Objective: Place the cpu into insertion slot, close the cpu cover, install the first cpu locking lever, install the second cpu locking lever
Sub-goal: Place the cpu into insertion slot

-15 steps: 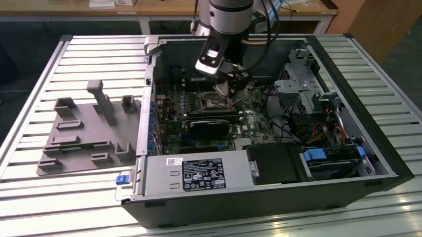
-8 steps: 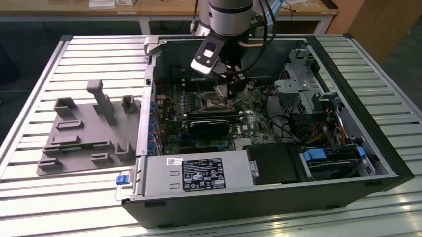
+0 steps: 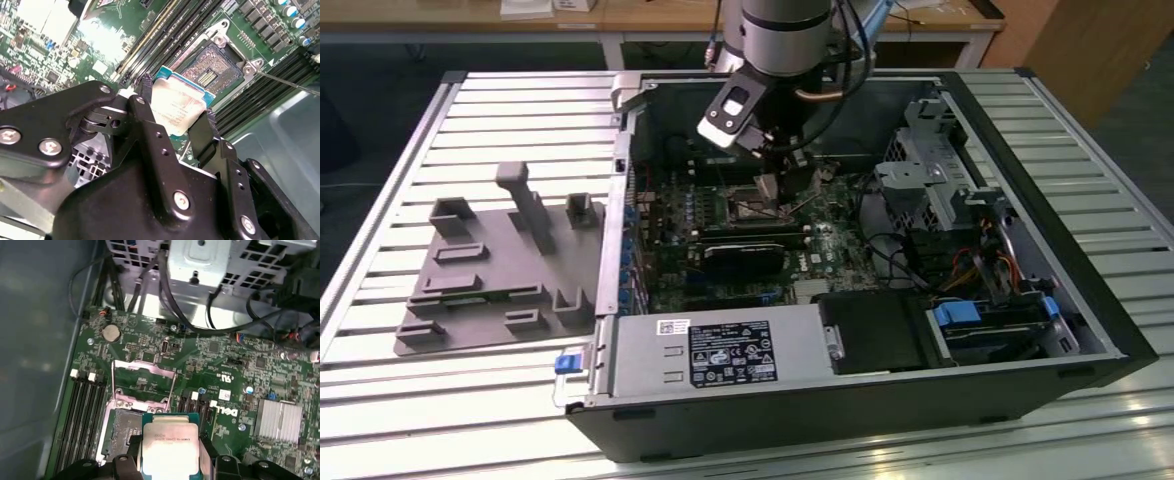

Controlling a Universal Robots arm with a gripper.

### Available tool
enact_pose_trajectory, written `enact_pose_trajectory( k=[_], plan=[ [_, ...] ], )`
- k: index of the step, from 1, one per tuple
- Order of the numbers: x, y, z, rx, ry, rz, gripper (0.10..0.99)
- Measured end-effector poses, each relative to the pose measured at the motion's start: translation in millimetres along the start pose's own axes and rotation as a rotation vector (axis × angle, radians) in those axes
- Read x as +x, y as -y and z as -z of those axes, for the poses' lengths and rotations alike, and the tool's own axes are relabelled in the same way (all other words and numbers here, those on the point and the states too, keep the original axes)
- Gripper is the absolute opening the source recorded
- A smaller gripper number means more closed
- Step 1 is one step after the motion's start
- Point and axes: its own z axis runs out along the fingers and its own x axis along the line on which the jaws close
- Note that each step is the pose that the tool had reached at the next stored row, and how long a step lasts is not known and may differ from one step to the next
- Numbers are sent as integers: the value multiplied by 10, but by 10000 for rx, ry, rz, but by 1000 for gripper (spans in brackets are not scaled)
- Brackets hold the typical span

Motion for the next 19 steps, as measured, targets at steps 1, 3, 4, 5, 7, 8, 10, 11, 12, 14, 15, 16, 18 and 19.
enact_pose_trajectory(
  k=[1, 3, 4, 5, 7, 8, 10, 11, 12, 14, 15, 16, 18, 19],
  plan=[
    [3, 3, -4, -1, 7, -79, 537],
    [11, 10, -13, -4, 20, -230, 537],
    [16, 13, -18, -4, 27, -302, 537],
    [21, 16, -23, -4, 34, -371, 537],
    [34, 19, -35, -6, 45, -498, 537],
    [43, 19, -41, -6, 50, -550, 537],
    [65, 17, -53, -8, 57, -639, 537],
    [78, 16, -59, -8, 61, -679, 537],
    [90, 15, -65, -9, 64, -720, 537],
    [115, 12, -76, -10, 72, -799, 537],
    [129, 11, -83, -9, 76, -839, 537],
    [143, 10, -89, -10, 79, -873, 537],
    [169, 10, -101, -11, 85, -944, 537],
    [181, 11, -107, -12, 88, -984, 537]
  ],
)
